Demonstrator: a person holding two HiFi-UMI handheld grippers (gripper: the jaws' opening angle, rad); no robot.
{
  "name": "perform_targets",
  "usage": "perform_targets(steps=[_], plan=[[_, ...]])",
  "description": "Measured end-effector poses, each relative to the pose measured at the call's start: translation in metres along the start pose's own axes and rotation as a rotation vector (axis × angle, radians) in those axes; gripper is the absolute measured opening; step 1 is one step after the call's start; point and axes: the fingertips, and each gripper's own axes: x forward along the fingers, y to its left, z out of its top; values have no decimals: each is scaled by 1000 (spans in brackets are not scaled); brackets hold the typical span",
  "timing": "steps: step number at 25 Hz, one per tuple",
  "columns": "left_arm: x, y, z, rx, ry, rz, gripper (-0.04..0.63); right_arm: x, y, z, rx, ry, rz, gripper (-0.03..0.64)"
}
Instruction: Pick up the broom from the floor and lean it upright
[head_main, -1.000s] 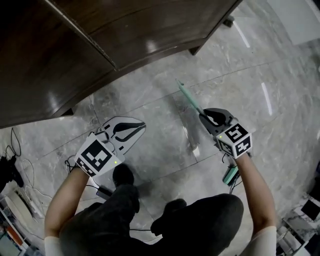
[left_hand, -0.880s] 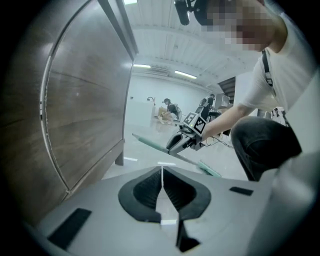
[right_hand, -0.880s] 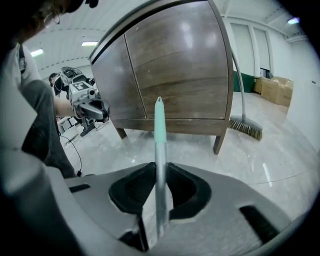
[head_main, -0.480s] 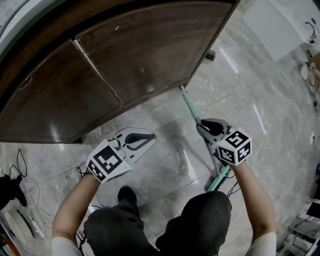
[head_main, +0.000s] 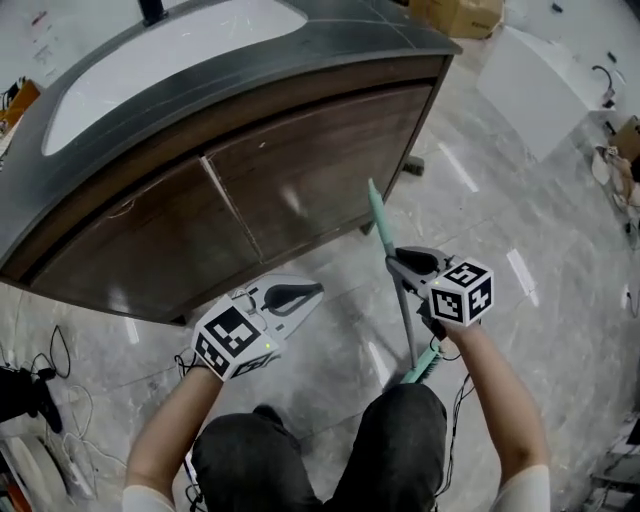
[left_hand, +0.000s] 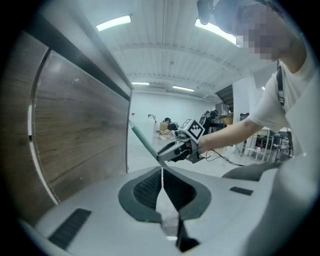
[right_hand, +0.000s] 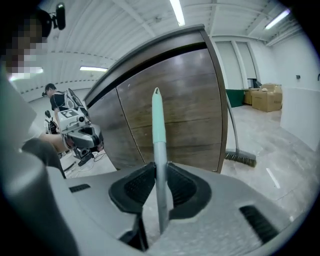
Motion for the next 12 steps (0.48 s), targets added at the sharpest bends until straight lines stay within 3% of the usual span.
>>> perform_targets(steps=[6, 12], plan=[[-1, -4, 40, -5, 1, 24, 11, 6, 11, 42, 12, -45, 0, 80], [-15, -12, 62, 56, 59, 40, 11, 17, 28, 76, 38, -85, -8, 80]])
